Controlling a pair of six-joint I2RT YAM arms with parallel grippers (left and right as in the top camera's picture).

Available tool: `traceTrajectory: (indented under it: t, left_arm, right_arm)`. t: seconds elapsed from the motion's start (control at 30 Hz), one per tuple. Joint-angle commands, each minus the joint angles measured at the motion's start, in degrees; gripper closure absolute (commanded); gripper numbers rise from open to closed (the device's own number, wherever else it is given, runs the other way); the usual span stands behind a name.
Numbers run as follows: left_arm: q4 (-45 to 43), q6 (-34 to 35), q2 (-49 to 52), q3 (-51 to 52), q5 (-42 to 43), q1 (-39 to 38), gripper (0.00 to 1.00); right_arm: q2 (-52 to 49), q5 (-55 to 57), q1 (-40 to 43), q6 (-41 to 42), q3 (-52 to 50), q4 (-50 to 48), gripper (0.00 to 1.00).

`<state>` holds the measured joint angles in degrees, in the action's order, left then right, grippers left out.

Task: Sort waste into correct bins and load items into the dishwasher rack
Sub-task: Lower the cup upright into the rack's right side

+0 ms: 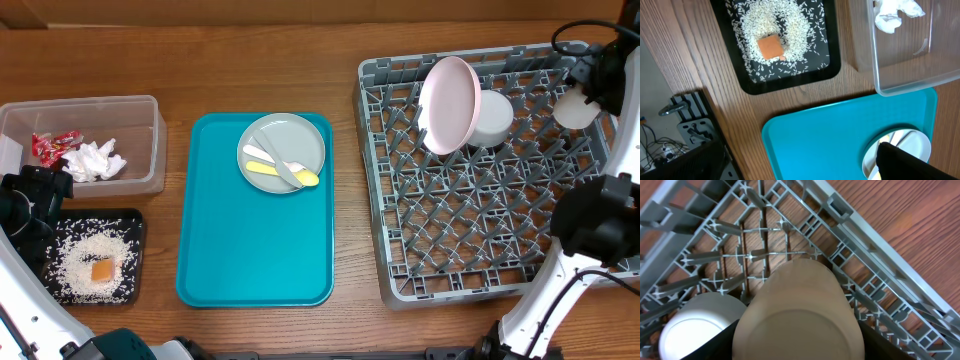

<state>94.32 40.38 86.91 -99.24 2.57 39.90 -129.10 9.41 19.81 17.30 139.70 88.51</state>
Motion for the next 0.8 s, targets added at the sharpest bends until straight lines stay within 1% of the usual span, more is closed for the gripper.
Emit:
traceTrajectory:
  t: [0.0,0.17,0.2,0.37,0.4,0.43,0.47,0.67,0.77]
  left_arm:
    - [-0.07,0.79,0.11,0.52,-0.61,0.22,0.00]
    - [-0.07,0.79,0.11,0.52,-0.61,0.22,0.00]
    - [-0.07,0.79,0.11,0.52,-0.61,0.22,0.00]
    - [-0.07,0.79,0.11,0.52,-0.59,0.22,0.00]
    - [-0.07,0.79,0.11,0.52,-0.61,0.22,0.00]
    - [-0.07,0.79,0.11,0.52,-0.61,0.22,0.00]
    - [-0.07,0.79,0.11,0.52,-0.61,0.22,0.00]
    - [-0.09,0.79,0.11,0.52,-0.61,0.22,0.00]
    - [-0.07,0.79,0.11,0.52,-0.61,0.22,0.00]
  right_arm:
    - [-1.55,0.42,-0.09,-0.13,0.07,-0.57,0.40]
    - [-3.02,0.44,-0.09,-0.13,-0.20,-1.20,0.39]
    - [-3.04,0.48,-0.09,-0.15,-1.27,-1.88,0.35]
    - [-3.04,1.07,-0.07,-0.15,-2.56,-2.38,0.33]
    - [-3.04,1.07,-0.09,-0.17,-2.56,-2.25,0.30]
    - [-3.04,1.09,-0.09,-0.17,-2.56,-2.05,0.21]
    - [-3.04,1.07,-0.09,-0.17,-2.56,-1.92,0.19]
    - [-3.02,1.07,-0.09,-0.15,-2.01,-0.37,0.12]
    - [-2.99,1.01,-0.09,-0.07,-0.59,1.29,0.10]
